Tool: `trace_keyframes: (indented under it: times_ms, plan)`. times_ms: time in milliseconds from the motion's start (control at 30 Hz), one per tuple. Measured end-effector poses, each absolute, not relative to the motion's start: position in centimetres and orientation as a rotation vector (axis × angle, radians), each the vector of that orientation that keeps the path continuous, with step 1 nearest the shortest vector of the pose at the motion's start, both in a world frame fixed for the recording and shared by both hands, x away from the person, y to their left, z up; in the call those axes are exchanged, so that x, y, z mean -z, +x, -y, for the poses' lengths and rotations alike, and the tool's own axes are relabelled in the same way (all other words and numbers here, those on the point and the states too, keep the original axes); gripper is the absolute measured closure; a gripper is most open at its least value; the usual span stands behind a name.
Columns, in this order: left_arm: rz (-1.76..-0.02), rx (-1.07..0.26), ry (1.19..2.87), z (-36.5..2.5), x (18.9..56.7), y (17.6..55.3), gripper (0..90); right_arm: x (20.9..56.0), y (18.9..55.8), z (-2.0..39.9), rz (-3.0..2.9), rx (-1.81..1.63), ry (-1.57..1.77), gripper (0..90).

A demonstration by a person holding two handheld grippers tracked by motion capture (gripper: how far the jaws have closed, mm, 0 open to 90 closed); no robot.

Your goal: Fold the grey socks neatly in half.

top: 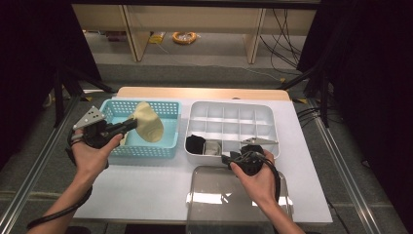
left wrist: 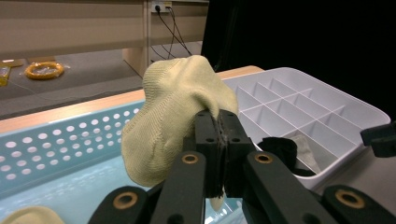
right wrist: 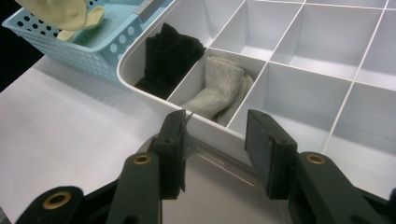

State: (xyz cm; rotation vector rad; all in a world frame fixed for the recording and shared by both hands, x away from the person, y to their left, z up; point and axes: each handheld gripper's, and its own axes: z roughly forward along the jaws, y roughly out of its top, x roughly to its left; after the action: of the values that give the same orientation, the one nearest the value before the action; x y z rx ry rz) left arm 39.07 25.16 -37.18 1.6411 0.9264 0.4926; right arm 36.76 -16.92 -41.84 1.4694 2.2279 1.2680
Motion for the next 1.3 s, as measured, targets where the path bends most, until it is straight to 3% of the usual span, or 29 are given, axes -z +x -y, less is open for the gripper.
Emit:
trace_keyframes:
  times_ms: [1300]
  plan:
    - [-0.836, -0.426, 1.618, -25.7, 38.4, 33.5, 88.1, 41.7, 36.6, 16.6, -2.223, -1.264, 1.468, 59.5]
